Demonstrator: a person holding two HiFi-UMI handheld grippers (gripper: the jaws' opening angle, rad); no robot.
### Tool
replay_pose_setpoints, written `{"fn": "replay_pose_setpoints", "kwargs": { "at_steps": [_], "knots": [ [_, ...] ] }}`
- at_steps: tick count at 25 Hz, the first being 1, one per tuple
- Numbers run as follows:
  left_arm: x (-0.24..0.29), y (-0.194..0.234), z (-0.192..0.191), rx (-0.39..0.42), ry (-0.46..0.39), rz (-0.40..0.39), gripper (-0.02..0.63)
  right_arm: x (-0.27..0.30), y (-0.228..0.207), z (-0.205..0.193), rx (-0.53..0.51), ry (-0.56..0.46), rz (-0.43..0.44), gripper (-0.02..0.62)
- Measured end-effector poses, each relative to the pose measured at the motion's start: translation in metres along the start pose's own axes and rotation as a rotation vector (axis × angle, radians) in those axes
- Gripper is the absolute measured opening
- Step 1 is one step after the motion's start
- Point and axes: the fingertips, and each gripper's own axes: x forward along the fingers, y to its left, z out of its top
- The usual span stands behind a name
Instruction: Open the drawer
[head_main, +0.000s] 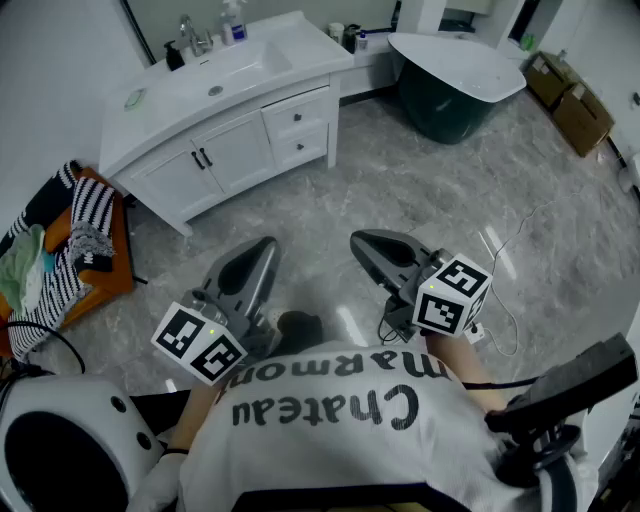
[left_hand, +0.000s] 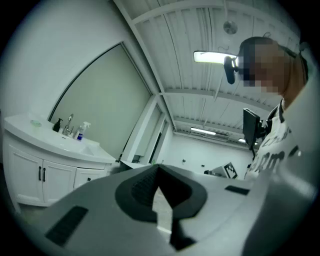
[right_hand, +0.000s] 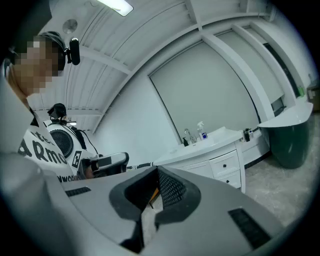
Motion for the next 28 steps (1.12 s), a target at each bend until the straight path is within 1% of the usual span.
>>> {"fn": "replay_pose_setpoints", "kwargs": {
  "at_steps": [6, 8, 10, 12, 14, 17, 19, 23, 25, 28],
  "knots": [
    [0.005, -0.001, -0.002, 0.001, -0.001, 0.008, 0.002, -0.003, -0.007, 0.0, 0.007, -0.002, 0.0, 0.011],
    [0.008, -0.002, -0.003, 0.005, -0.001, 0.008, 0.002, -0.006, -0.012, 0.002, 0.02, -0.014, 0.0, 0.011],
    [0.01, -0.002, -0.004, 0.021, -0.001, -0.008, 0.002, -0.007, -0.018, 0.005, 0.042, -0.036, 0.0, 0.011],
    [0.011, 0.0, -0.001, 0.048, -0.014, -0.024, 0.002, -0.008, -0.024, 0.009, 0.062, -0.056, -0.004, 0.011],
    [0.011, 0.006, 0.005, 0.057, -0.043, -0.029, 0.0, -0.011, -0.03, 0.013, 0.067, -0.065, -0.012, 0.012],
    [0.017, 0.025, 0.015, 0.028, -0.09, -0.026, 0.001, -0.015, -0.044, 0.017, 0.064, -0.072, -0.032, 0.012],
    [0.026, 0.042, 0.019, 0.018, -0.094, -0.023, 0.002, -0.013, -0.06, 0.021, 0.074, -0.086, -0.06, 0.012],
    [0.053, 0.075, 0.019, 0.045, -0.034, -0.025, 0.0, 0.006, -0.089, 0.035, 0.11, -0.124, -0.107, 0.012],
    [0.068, 0.092, 0.022, 0.037, -0.023, -0.034, 0.001, 0.022, -0.102, 0.043, 0.101, -0.115, -0.119, 0.012],
    [0.09, 0.127, 0.031, 0.03, -0.01, -0.022, 0.0, 0.055, -0.121, 0.058, 0.076, -0.078, -0.124, 0.012]
  ]
}}
